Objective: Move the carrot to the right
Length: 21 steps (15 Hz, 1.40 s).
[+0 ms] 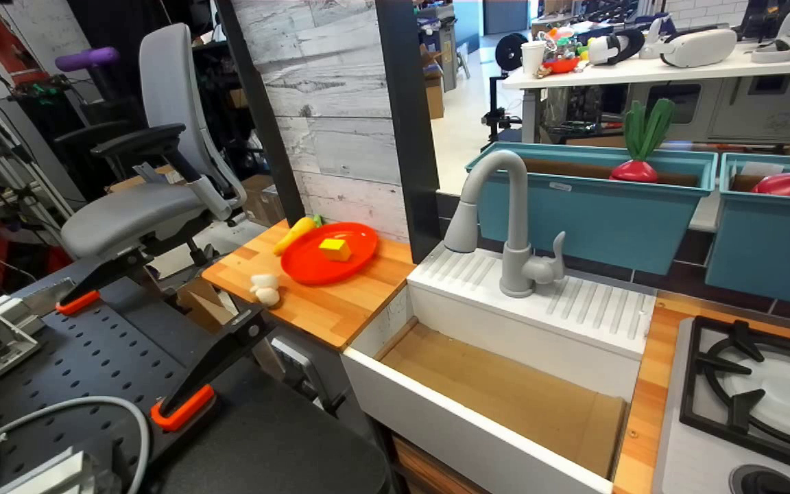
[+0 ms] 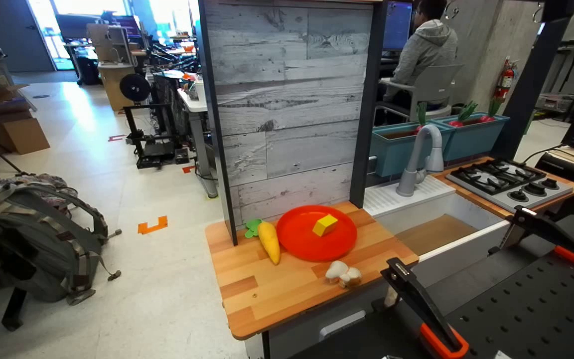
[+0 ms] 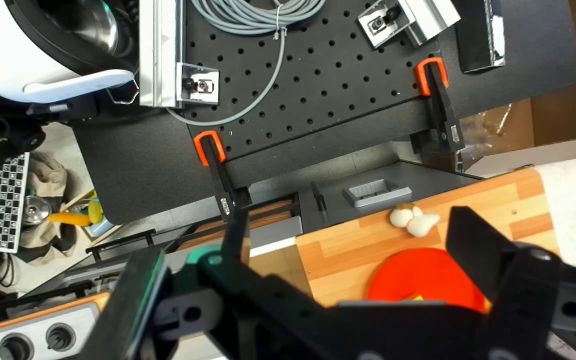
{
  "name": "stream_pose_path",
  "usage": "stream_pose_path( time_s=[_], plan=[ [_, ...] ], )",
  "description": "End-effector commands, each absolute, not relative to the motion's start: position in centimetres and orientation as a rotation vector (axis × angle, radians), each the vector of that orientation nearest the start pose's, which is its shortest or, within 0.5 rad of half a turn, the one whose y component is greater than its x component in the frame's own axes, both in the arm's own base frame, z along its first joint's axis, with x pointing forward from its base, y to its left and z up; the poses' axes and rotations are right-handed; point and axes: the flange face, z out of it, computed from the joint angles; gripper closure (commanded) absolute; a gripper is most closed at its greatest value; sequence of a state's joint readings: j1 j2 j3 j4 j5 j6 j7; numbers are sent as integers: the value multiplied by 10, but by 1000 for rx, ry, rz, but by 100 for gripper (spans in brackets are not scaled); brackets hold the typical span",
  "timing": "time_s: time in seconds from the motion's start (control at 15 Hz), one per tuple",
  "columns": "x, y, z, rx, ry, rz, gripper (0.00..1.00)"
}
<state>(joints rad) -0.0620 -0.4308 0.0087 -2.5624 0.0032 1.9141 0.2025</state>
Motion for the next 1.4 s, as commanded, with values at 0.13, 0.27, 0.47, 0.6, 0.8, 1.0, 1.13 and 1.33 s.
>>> stream_pose_path(
  time_s=[0.13, 0.27, 0.47, 0.6, 0.8, 1.0, 1.13, 1.33],
  plan=[
    [379, -17, 391, -3100, 431, 321, 0],
    [391, -9, 380, -3090, 453, 253, 0],
    [416, 5, 356, -3085, 471, 141, 0],
    [432, 15, 335, -3087, 461, 106, 0],
    [453, 26, 296, -3099, 445, 100, 0],
    [474, 28, 254, -3100, 448, 160, 0],
    [488, 31, 231, -3083, 452, 188, 0],
    [510, 45, 198, -3047, 464, 167, 0]
  ],
)
